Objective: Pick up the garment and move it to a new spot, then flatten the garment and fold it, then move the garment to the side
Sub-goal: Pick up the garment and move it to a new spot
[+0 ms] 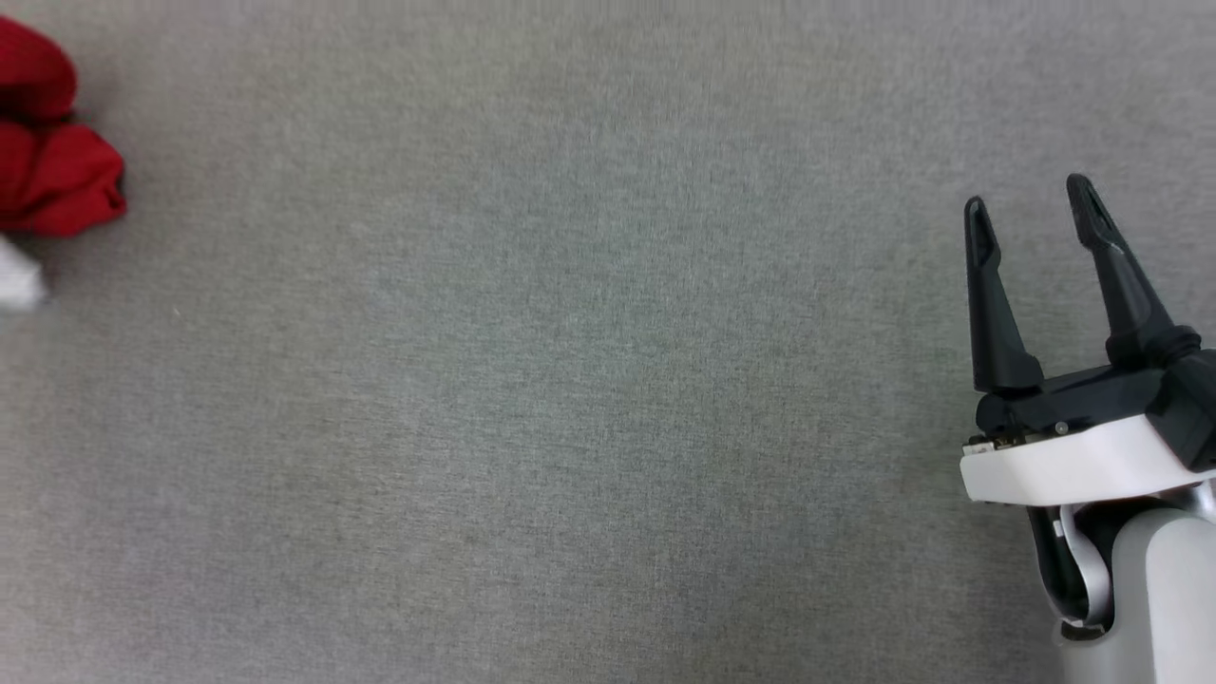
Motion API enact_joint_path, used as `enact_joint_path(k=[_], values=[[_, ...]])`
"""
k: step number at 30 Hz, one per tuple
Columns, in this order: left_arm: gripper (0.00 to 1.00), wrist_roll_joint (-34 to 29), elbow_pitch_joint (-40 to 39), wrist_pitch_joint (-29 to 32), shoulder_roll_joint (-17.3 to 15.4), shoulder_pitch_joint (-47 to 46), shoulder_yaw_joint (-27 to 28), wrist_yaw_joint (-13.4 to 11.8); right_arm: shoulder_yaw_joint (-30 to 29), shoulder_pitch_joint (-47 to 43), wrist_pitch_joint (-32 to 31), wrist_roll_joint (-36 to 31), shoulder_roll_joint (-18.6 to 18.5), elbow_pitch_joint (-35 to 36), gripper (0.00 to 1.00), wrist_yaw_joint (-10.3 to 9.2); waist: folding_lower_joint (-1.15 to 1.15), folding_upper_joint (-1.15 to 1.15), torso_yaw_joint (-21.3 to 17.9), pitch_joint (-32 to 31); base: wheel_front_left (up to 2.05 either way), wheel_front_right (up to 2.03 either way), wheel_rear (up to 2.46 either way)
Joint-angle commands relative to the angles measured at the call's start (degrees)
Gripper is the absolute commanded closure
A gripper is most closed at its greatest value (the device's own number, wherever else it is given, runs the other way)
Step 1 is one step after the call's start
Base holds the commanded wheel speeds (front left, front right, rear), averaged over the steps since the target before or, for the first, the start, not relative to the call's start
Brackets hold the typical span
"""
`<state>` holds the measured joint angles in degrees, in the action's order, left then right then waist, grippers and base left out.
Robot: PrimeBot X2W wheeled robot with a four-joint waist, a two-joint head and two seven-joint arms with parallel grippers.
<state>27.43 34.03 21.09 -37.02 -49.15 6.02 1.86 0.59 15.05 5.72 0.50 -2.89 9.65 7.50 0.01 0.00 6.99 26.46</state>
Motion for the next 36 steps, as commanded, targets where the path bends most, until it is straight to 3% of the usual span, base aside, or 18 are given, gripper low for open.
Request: enact_joint_path(k=[1,7,14,26,36], values=[[1.00,-1.39,-0.15,-2.56,-0.74,-1.21,-0.89,0.47,-0.06,-0.82,0.57,0.68,0.04,-0.56,0.00,-0.03,-0.01,0.00,-0.38,-3.33,0.00,0.00,0.00],[1.00,-4.36,1.74,-11.17,-0.49,-5.75,-4.20,2.70,-0.53,-2.70,1.84,2.86,0.04,-2.32,0.00,-0.03,-0.01,0.00,-2.29,-8.48,0.00,0.00,0.00],[1.00,-5.86,2.09,-15.76,3.51,-10.33,-9.40,4.17,-1.22,-5.07,2.38,4.60,0.04,-3.44,0.00,-0.03,-0.01,0.00,-5.96,-12.54,0.00,0.00,0.00],[1.00,-5.20,-3.64,-19.48,16.35,-9.02,-19.36,5.14,-3.35,-8.78,1.53,5.63,0.04,-3.16,0.00,-0.02,-0.01,0.00,-13.55,-17.06,0.00,0.00,0.00],[1.00,-0.82,-11.90,-19.37,25.84,2.40,-27.09,5.48,-4.42,-10.81,1.21,6.04,0.04,-2.08,0.00,-0.02,-0.01,0.00,-14.81,-16.49,0.00,0.00,0.00]])
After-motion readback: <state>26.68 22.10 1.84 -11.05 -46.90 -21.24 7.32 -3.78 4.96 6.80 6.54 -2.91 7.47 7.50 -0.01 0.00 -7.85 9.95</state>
